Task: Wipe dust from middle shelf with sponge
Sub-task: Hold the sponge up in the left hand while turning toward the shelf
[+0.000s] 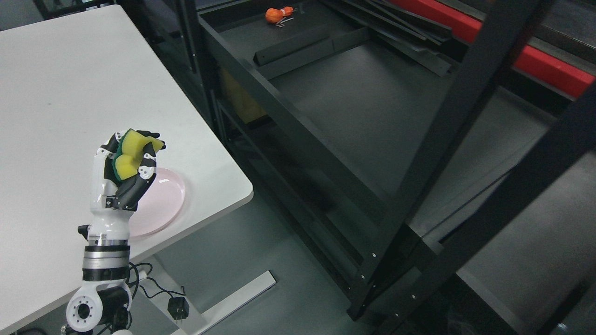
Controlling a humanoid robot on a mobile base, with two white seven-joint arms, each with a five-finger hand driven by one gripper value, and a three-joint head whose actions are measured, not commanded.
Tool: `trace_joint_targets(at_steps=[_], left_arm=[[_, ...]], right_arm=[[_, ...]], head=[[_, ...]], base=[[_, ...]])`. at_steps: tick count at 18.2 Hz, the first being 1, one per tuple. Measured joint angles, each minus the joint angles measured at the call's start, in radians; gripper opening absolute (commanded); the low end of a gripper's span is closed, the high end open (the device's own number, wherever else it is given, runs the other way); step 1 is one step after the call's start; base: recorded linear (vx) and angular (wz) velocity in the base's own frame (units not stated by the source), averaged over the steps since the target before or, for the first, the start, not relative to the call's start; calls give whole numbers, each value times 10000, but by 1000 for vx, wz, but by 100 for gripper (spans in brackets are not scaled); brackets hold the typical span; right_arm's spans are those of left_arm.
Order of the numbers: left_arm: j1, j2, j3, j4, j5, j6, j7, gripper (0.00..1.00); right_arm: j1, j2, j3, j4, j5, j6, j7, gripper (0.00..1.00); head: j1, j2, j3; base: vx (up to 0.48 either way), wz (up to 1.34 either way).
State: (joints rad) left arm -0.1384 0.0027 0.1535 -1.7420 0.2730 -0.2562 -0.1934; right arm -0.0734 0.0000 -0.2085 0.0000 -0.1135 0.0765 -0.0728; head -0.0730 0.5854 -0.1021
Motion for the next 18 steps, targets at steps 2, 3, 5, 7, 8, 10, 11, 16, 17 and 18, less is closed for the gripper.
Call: trace_joint_targets(at_steps=[2, 3, 5, 7, 8, 10, 11, 16, 17, 18], left_arm=[[39, -4, -198, -54, 0, -11, 1, 2], [60, -7, -327, -77, 0, -12, -2, 2], [91, -11, -535, -115, -1, -12, -72, 2], [109, -13, -713, -148, -3, -12, -115, 2], [119, -14, -787, -163, -5, -13, -140, 2], [189, -16, -922, -183, -7, -15, -175, 2], [256, -17, -984, -192, -9, -16, -190, 2], [535, -20, -1245, -226, -12, -66, -208, 2], [574, -21, -1316, -234, -12, -99, -214, 2], [617, -22, -1392, -240, -13, -124, -234, 2]], right_arm=[[0, 0, 0, 0, 0, 0, 0, 100], [-1, 0, 0, 0, 0, 0, 0, 100], [-1, 0, 0, 0, 0, 0, 0, 100], [-2, 0, 0, 0, 0, 0, 0, 100], [0, 0, 0, 0, 0, 0, 0, 100], [0, 0, 0, 0, 0, 0, 0, 100], [1, 0, 0, 0, 0, 0, 0, 100], [3, 0, 1, 0, 0, 0, 0, 100], [2, 0, 1, 0, 0, 0, 0, 100], [-1, 0, 1, 0, 0, 0, 0, 100]], head=[[0, 0, 0], [0, 0, 0], [0, 0, 0], [0, 0, 0], [0, 0, 0], [0, 0, 0], [0, 0, 0], [0, 0, 0], [0, -1, 0], [0, -1, 0]], base=[[-185, -721], [-178, -671], [-186, -740], [-183, -815], [-183, -887], [-170, -913], [-157, -938], [-131, -846], [-112, -736], [-101, -743]])
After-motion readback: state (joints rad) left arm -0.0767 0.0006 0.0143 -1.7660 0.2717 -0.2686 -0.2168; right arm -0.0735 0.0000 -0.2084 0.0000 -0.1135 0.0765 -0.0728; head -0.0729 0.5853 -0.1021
